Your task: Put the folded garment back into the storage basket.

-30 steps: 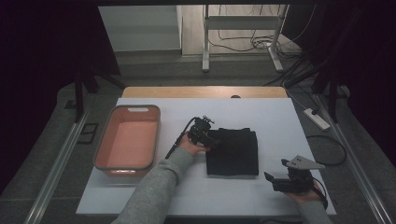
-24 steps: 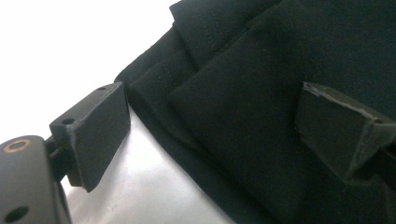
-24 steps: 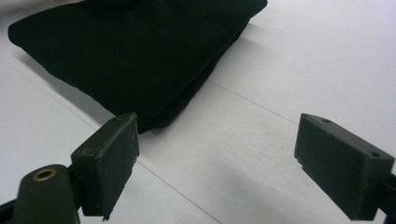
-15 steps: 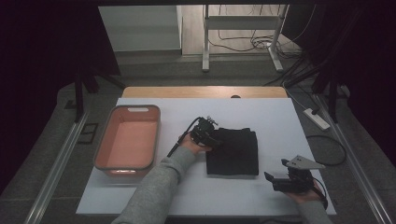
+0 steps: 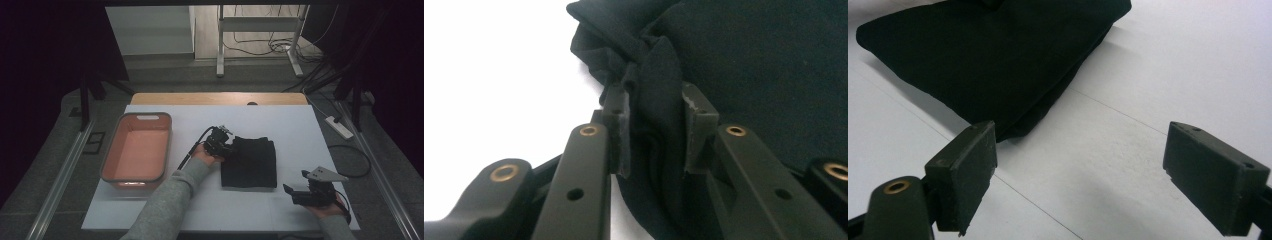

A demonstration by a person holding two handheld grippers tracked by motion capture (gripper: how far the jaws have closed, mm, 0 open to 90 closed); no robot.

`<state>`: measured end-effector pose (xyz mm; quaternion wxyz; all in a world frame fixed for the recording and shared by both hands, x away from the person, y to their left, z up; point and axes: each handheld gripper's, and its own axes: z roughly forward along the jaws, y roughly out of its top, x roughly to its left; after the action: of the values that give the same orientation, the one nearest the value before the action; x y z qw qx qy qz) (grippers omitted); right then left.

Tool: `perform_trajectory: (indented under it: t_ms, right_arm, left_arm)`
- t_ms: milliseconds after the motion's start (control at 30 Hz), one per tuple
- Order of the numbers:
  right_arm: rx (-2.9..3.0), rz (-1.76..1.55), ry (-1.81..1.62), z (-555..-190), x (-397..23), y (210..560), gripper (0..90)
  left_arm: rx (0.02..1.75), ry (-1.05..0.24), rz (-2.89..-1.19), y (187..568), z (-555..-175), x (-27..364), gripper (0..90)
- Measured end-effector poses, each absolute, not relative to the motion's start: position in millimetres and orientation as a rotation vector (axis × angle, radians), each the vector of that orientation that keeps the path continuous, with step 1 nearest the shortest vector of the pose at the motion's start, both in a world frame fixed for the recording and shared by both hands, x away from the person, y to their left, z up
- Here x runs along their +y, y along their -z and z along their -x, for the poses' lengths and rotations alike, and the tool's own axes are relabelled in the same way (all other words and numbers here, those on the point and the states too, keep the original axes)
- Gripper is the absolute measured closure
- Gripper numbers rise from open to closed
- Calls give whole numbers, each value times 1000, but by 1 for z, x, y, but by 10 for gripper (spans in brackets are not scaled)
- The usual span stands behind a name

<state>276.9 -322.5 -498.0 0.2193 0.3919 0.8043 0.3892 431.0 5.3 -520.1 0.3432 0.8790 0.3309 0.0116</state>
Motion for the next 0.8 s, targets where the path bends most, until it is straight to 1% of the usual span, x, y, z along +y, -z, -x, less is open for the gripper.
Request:
perform_trajectory:
  t_ms: [233,467,800]
  right_arm:
    - [2224,-1086,-1077,-277,-323,498,148]
    - [2214,-1090,-1076,-277,-324,497,152]
    - [2212,-1090,-1072,-277,-323,498,153]
  left_arm:
    - [836,-64,-2290,518,-428,5,723]
    - [826,-58,-2272,513,-425,10,728]
    - [782,-70,-2247,495,-416,17,729]
